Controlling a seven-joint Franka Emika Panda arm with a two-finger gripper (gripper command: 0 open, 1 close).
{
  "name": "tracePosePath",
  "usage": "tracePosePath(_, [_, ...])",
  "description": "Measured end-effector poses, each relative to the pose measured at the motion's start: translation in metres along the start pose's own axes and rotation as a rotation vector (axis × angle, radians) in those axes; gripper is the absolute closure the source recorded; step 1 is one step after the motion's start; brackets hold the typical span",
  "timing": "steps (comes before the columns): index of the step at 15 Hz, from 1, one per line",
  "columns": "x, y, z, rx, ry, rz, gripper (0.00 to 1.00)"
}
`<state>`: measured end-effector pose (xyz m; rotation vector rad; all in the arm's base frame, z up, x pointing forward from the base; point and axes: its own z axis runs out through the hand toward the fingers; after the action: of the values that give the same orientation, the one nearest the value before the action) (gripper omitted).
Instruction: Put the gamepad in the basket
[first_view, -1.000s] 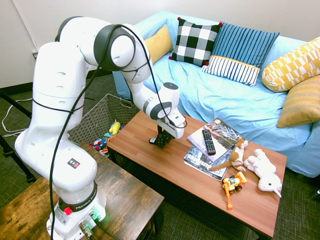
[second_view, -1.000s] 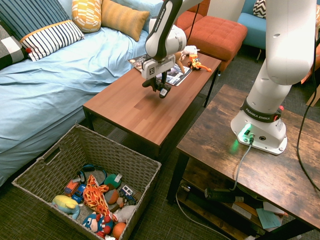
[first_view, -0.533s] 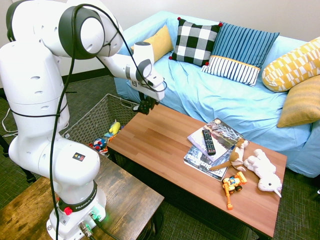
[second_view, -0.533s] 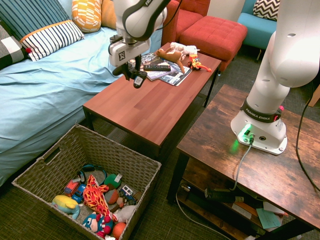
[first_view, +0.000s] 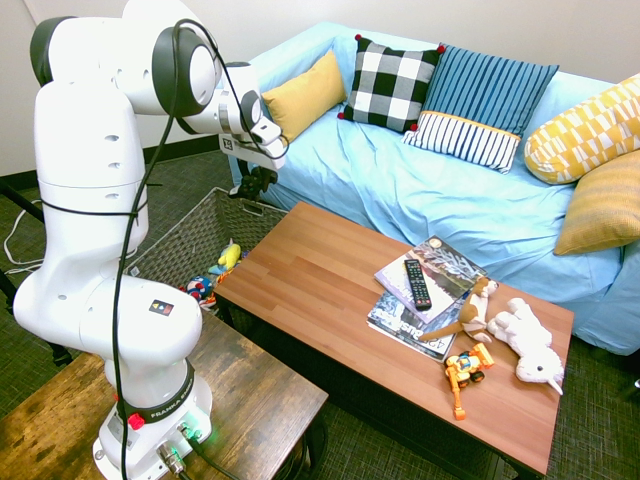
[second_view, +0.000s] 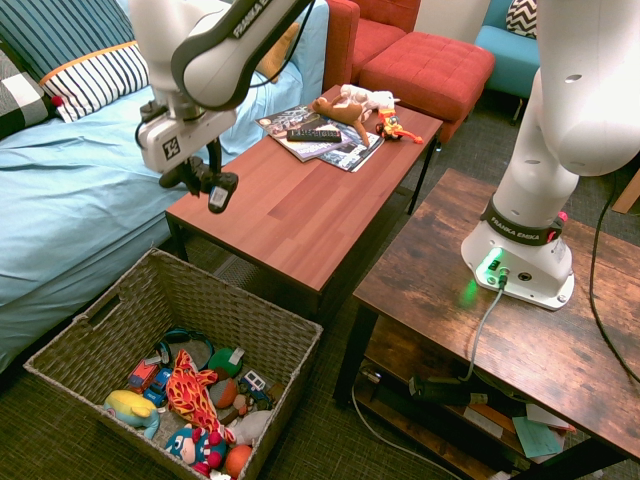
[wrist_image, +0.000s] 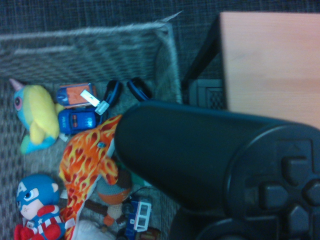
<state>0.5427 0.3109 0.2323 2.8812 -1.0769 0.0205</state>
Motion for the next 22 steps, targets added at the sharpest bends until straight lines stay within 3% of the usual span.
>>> tracePosePath(5, [-0.091,-0.054,0.081,-0.063,0.0,-0.052,1.0])
tracePosePath(11, [-0.151,-0.077,0.175,-0.127,-0.018,-0.081,1.0])
tracePosePath(12, [-0.154,-0.079,0.183,-0.139,-0.021,-0.081,0.0])
tracePosePath(22, [-0.137,-0.088,0.184,-0.166,-0.019,-0.077,0.0])
